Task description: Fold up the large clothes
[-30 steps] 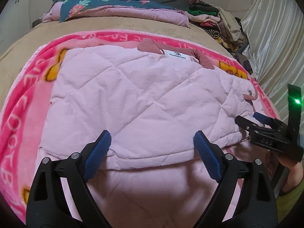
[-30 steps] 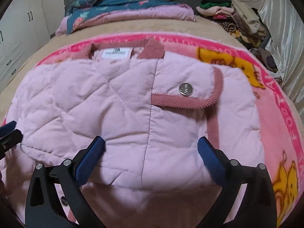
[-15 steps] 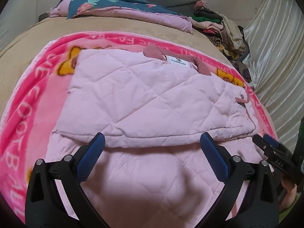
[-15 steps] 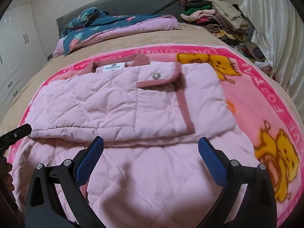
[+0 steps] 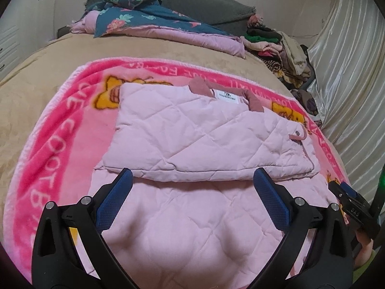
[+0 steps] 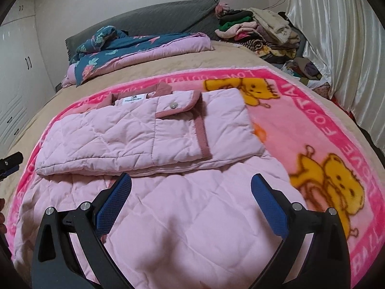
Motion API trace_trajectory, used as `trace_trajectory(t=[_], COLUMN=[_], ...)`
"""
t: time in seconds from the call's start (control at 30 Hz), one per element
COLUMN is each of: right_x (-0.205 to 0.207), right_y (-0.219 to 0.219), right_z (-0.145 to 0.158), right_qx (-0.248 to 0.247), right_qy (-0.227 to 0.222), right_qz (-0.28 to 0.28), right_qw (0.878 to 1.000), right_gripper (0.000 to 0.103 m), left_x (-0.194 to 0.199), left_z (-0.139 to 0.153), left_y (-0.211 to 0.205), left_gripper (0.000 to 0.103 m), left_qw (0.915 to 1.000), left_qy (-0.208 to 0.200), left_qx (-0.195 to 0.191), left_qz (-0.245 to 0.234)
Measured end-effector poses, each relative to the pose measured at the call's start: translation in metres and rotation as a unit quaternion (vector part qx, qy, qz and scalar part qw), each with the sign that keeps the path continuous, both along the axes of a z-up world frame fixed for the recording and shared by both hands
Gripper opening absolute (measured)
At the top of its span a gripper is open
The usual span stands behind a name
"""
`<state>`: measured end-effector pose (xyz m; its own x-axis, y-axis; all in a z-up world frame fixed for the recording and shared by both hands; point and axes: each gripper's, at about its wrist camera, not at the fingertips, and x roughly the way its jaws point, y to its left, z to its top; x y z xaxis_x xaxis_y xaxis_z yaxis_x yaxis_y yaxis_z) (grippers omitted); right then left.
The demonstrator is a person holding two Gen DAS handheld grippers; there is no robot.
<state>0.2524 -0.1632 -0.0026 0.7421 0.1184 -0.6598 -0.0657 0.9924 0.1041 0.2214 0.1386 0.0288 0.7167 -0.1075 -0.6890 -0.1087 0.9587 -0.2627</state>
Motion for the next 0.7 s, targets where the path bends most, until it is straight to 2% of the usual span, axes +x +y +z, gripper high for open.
trace_trajectory(t=[0.5,0.7], right_x=[-0.032,-0.041], right_y=[-0.027,-0.038], right_z=[0.032,0.031], right_qx=[-0.01,-0.011], right_qy=[-0.041,-0.045], right_qz=[-0.008,-0.018], right_qw=[0.999,0.999], right_gripper=[0.099,0.099], left_x=[-0.042,-0.056], left_z=[0.026,0.02], left_y=[-0.001,-0.003], left_gripper=[0.094,0.094], left_qw=[0.9984,0.9986], left_qy=[-0.054,-0.051], left_qx=[0.016,0.006], left_qz=[0.005,0.014])
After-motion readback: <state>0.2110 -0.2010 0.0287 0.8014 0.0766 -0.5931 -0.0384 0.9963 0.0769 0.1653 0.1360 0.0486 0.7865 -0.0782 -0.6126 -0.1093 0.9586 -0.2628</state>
